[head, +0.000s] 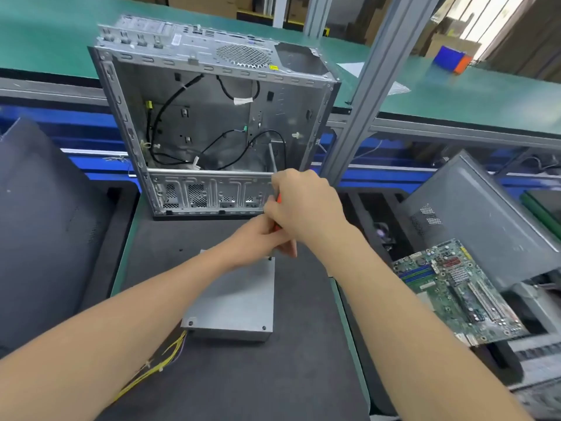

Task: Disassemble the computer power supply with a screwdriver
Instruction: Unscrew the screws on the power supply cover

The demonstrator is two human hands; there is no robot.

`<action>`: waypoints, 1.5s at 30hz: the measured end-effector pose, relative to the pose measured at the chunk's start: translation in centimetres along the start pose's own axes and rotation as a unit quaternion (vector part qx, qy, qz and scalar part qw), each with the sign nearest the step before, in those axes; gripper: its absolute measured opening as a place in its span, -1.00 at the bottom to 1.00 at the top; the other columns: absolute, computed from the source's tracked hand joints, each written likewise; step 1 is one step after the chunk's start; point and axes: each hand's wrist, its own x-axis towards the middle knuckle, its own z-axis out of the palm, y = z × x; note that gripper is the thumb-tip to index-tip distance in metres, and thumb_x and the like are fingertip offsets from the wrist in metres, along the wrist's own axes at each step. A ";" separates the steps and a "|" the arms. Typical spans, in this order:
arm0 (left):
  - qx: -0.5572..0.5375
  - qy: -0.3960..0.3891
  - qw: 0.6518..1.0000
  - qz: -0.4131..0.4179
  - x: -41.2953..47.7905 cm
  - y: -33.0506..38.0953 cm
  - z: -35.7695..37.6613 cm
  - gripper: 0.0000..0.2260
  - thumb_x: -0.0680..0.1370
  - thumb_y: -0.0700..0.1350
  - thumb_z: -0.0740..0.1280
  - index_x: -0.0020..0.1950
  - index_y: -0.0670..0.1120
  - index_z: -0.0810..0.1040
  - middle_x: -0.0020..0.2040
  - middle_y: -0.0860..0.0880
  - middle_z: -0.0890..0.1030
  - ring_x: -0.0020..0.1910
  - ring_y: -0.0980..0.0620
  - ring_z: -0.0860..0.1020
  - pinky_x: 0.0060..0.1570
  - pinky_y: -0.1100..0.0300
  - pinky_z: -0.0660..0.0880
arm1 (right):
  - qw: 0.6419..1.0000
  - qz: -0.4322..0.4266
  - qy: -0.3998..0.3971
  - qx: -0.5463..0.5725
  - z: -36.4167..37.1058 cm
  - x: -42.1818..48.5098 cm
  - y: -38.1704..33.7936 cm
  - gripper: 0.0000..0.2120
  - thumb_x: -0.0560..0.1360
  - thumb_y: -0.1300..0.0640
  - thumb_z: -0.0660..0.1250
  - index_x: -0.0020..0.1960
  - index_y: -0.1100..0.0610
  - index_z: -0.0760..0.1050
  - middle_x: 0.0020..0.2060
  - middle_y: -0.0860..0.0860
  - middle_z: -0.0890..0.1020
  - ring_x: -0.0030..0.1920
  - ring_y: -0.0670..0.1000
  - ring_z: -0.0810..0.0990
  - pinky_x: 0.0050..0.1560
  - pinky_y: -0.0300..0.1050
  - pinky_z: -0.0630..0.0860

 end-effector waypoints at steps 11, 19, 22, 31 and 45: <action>-0.012 -0.016 1.000 0.011 0.5 -0.9 0.1 -0.82 0.72 -0.04 0.25 0.04 -0.13 0.52 -0.13 -0.02 0.72 -0.05 0.03 0.69 0.10 0.12 0.61 | 0.975 -0.207 -0.067 0.036 -1.9 1.1 3.4 -0.87 0.46 0.01 0.38 -0.10 0.03 0.48 -0.39 -0.11 0.52 -0.30 -0.04 0.49 -0.31 -0.09 0.33; -0.040 0.024 0.999 0.015 0.7 -1.1 1.3 -0.65 0.61 -0.01 0.30 0.14 -0.31 0.54 -0.07 -0.18 0.72 -0.11 0.06 0.68 -0.08 0.30 0.57 | 0.992 0.117 -0.001 -0.048 -0.1 0.1 0.0 -0.72 0.59 -0.08 0.31 -0.09 0.08 0.32 -0.33 0.00 0.25 -0.18 0.17 0.43 -0.22 0.01 0.31; -0.055 0.015 0.998 0.017 1.1 -0.8 0.5 -0.75 0.71 -0.13 0.28 0.24 -0.31 0.50 -0.05 -0.28 0.70 -0.08 0.00 0.69 0.00 0.15 0.62 | 0.998 0.042 -0.001 -0.038 0.0 0.8 0.2 -0.86 0.51 0.11 0.36 -0.10 0.11 0.40 -0.33 0.01 0.34 -0.20 0.19 0.50 -0.26 -0.03 0.36; 0.020 -0.045 0.999 0.007 0.6 -0.1 -0.2 -0.82 0.74 -0.19 0.22 0.00 -0.24 0.49 -0.13 -0.15 0.71 -0.13 0.07 0.68 -0.06 0.33 0.54 | 0.939 -0.299 -0.132 0.109 -2.1 1.9 4.7 -0.85 0.38 0.18 0.44 -0.17 0.10 0.46 -0.41 -0.06 0.52 -0.35 -0.02 0.42 -0.29 -0.17 0.44; 0.037 -0.004 0.999 0.003 0.1 -2.5 -0.8 -0.76 0.63 0.08 0.37 0.15 -0.06 0.59 0.01 -0.06 0.74 0.06 -0.04 0.72 0.20 -0.11 0.60 | 0.997 -0.001 -0.038 0.074 -0.1 -0.1 0.6 -0.75 0.50 -0.01 0.35 -0.20 0.09 0.35 -0.30 0.01 0.50 -0.23 0.18 0.51 -0.31 -0.04 0.38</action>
